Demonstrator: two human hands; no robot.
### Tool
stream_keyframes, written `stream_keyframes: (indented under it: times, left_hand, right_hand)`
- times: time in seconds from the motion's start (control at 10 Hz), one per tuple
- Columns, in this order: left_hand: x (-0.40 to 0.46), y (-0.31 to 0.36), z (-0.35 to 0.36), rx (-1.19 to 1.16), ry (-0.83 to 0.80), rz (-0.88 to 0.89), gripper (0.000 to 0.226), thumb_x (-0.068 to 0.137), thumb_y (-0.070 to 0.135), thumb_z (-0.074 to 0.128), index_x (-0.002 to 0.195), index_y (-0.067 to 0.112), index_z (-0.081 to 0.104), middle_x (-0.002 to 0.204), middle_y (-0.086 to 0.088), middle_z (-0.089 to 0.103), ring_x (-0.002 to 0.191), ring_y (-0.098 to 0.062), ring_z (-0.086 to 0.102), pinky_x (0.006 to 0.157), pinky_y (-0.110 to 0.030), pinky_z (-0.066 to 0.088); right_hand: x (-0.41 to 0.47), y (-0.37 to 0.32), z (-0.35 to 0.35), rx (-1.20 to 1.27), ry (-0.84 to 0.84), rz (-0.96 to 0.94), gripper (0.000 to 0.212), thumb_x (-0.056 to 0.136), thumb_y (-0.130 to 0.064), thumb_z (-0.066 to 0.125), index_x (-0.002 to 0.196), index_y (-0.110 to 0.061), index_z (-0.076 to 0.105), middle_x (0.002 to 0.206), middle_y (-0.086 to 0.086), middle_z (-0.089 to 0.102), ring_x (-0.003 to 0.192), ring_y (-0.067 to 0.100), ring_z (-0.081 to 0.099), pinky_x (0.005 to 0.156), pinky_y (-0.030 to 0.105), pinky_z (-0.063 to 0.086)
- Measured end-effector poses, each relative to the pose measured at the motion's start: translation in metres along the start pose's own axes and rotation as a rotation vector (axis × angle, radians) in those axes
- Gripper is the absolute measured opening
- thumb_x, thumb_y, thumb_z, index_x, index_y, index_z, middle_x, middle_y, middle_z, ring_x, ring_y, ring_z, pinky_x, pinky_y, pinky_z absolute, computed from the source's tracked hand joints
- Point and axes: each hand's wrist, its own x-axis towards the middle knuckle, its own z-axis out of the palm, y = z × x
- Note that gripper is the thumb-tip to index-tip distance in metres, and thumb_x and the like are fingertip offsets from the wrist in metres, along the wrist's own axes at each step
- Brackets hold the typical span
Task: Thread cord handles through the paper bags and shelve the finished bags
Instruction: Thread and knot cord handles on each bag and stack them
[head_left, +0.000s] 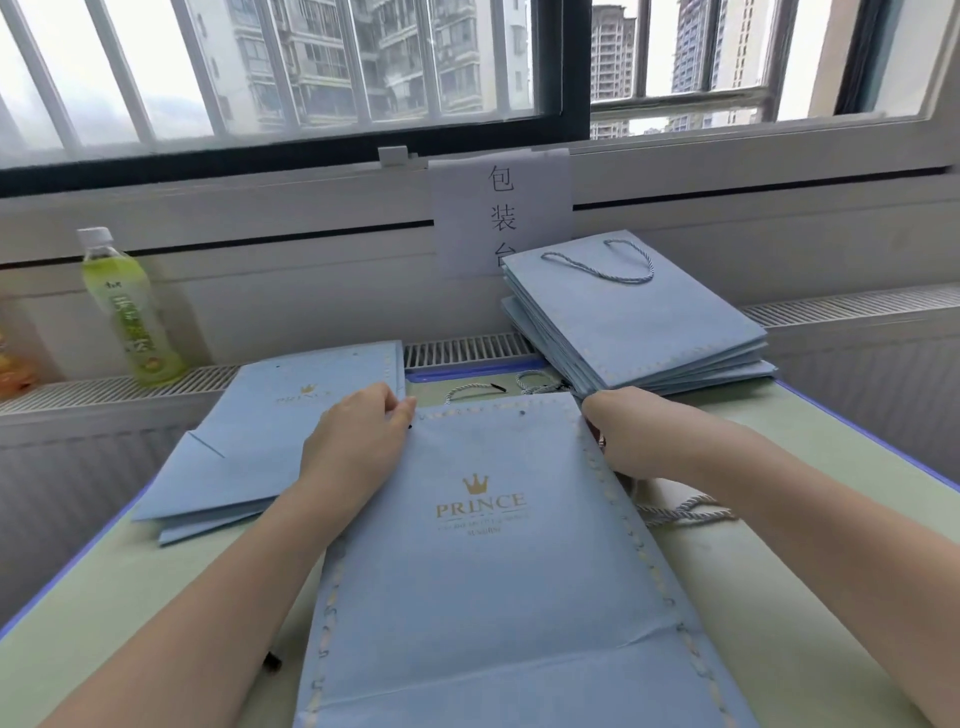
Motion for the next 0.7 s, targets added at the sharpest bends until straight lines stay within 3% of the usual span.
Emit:
stream_keyframes:
  times: [0.1,0.2,0.3,0.4,0.5,0.6,0.7]
  left_hand:
    - [0.001,-0.001,0.001,0.003,0.002,0.008,0.029,0.098,0.04,0.04,0.094,0.016,0.056,0.094,0.001,0.051,0.095,-0.024,0.046,0.074,-0.032,0.034]
    - [0.002,-0.003,0.001,-0.005,0.006,0.004,0.028,0.098,0.04,0.04,0.094,0.017,0.055,0.094,0.001,0.051,0.096,-0.024,0.047,0.075,-0.033,0.035]
    - [0.002,-0.005,0.002,-0.004,0.008,0.008,0.028,0.098,0.039,0.04,0.095,0.016,0.055,0.095,0.001,0.051,0.104,-0.027,0.049,0.076,-0.034,0.037]
    - [0.002,-0.004,0.003,0.006,0.0,0.01,0.028,0.099,0.039,0.04,0.096,0.016,0.055,0.095,0.001,0.051,0.105,-0.028,0.049,0.076,-0.034,0.037]
    - [0.002,-0.004,0.004,0.016,-0.007,0.007,0.027,0.099,0.038,0.039,0.096,0.016,0.055,0.095,0.001,0.051,0.105,-0.028,0.049,0.076,-0.034,0.037]
    - [0.001,-0.005,0.004,0.033,-0.007,0.008,0.026,0.099,0.037,0.039,0.095,0.016,0.054,0.095,0.001,0.05,0.105,-0.028,0.048,0.076,-0.033,0.036]
    - [0.001,-0.005,0.003,0.031,-0.008,0.001,0.025,0.099,0.036,0.039,0.095,0.016,0.054,0.094,0.002,0.049,0.104,-0.027,0.047,0.076,-0.033,0.035]
  right_hand:
    - [-0.002,-0.002,-0.001,0.007,-0.014,0.015,0.016,0.087,0.001,0.041,0.075,-0.009,0.037,0.082,0.008,0.043,0.077,0.026,0.042,0.054,0.028,0.031]
    - [-0.005,-0.001,-0.009,0.049,-0.009,0.018,0.021,0.086,0.001,0.042,0.105,0.0,0.051,0.102,0.015,0.056,0.087,0.03,0.053,0.057,0.027,0.032]
    - [-0.01,-0.001,-0.016,0.032,-0.073,-0.031,0.007,0.09,-0.006,0.043,0.086,-0.008,0.048,0.078,0.002,0.048,0.063,0.014,0.044,0.046,0.021,0.027]
    - [-0.009,-0.002,-0.012,0.002,-0.083,-0.023,0.011,0.089,-0.002,0.04,0.081,-0.008,0.038,0.081,0.005,0.044,0.063,0.016,0.036,0.048,0.023,0.025]
    - [-0.007,-0.004,-0.003,-0.02,-0.054,-0.038,0.011,0.088,0.005,0.037,0.086,-0.006,0.035,0.08,0.006,0.039,0.076,0.024,0.038,0.048,0.024,0.024]
    - [-0.003,-0.002,0.002,0.018,-0.024,-0.04,0.019,0.086,0.007,0.038,0.078,-0.009,0.032,0.082,0.009,0.042,0.072,0.024,0.038,0.047,0.026,0.024]
    - [0.003,0.002,-0.001,0.138,0.088,-0.018,0.018,0.083,0.008,0.041,0.093,-0.007,0.038,0.098,0.016,0.049,0.079,0.024,0.04,0.058,0.03,0.032]
